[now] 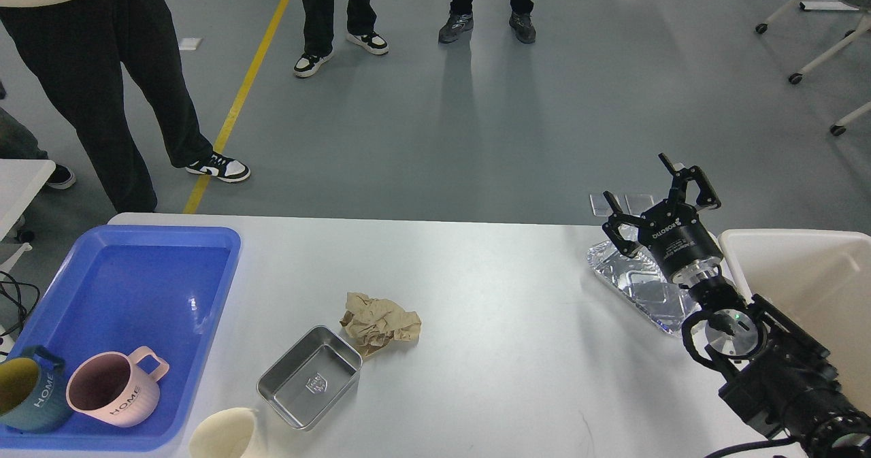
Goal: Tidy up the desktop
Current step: 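Release the mug and raise the left gripper out of the bin, then reach the left gripper to the steel tray and grasp its edge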
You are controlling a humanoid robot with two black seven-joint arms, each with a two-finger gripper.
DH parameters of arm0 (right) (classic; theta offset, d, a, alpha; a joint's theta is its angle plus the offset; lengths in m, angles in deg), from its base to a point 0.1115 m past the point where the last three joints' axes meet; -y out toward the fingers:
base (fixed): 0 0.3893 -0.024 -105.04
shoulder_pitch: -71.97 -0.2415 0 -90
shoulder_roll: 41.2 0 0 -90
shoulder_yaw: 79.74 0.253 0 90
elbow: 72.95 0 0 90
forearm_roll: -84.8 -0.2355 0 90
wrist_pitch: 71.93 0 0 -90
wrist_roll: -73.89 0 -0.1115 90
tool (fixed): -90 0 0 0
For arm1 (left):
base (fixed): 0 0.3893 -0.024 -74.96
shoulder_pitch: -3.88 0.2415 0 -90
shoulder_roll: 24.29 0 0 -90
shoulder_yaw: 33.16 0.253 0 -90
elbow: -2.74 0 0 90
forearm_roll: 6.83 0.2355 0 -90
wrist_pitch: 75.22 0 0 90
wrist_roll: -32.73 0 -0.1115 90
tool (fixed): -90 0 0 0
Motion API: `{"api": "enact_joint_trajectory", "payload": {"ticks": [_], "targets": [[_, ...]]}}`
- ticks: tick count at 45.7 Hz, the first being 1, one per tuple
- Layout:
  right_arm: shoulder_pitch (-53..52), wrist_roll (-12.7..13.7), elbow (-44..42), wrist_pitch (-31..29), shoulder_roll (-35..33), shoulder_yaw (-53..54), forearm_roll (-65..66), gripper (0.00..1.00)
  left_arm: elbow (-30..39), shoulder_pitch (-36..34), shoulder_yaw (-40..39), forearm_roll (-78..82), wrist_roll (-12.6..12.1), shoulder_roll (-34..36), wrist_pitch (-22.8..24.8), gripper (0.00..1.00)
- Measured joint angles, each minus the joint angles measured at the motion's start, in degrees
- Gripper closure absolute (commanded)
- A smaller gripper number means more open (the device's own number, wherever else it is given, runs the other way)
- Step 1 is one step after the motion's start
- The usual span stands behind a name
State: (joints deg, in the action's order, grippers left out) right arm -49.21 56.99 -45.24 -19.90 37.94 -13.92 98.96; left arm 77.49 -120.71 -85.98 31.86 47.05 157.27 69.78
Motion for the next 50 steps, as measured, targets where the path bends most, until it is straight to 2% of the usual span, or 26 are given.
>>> {"api": "enact_joint_trajectory", "payload": {"ticks": [3, 8, 32, 40, 45, 50], "targets": [[0.1, 0.0, 0.3, 0.0, -0.1, -0.1, 0.0, 0.0, -0.1, 0.0, 3.3, 0.0, 3.1, 3.9, 0.0, 0.06], [0.3, 0.0, 1.0, 0.1, -0.1, -0.1, 0.1, 0.0, 0.0, -0.4, 8.5, 0.1, 4.7, 6.9, 0.0, 0.06], [1.0, 0.0, 1.8, 0.2, -0.3, -0.2, 0.1, 0.0, 0.9, -0.7, 20.8, 4.8, 4.7, 6.4, 0.0, 0.06], [1.0, 0.0, 1.9, 0.2, -0.3, -0.2, 0.1, 0.0, 4.2, -0.7, 22.6, 6.9, 4.7, 5.4, 0.0, 0.06], [0.9, 0.0, 1.9, 0.2, -0.2, -0.2, 0.1, 0.0, 7.5, -0.7, 23.1, 8.5, 3.5, 4.2, 0.0, 0.07], [0.9, 0.1, 1.9, 0.2, -0.2, -0.2, 0.1, 0.0, 12.0, -0.7, 23.4, 9.3, -1.9, 1.1, -1.1, 0.09]]}}
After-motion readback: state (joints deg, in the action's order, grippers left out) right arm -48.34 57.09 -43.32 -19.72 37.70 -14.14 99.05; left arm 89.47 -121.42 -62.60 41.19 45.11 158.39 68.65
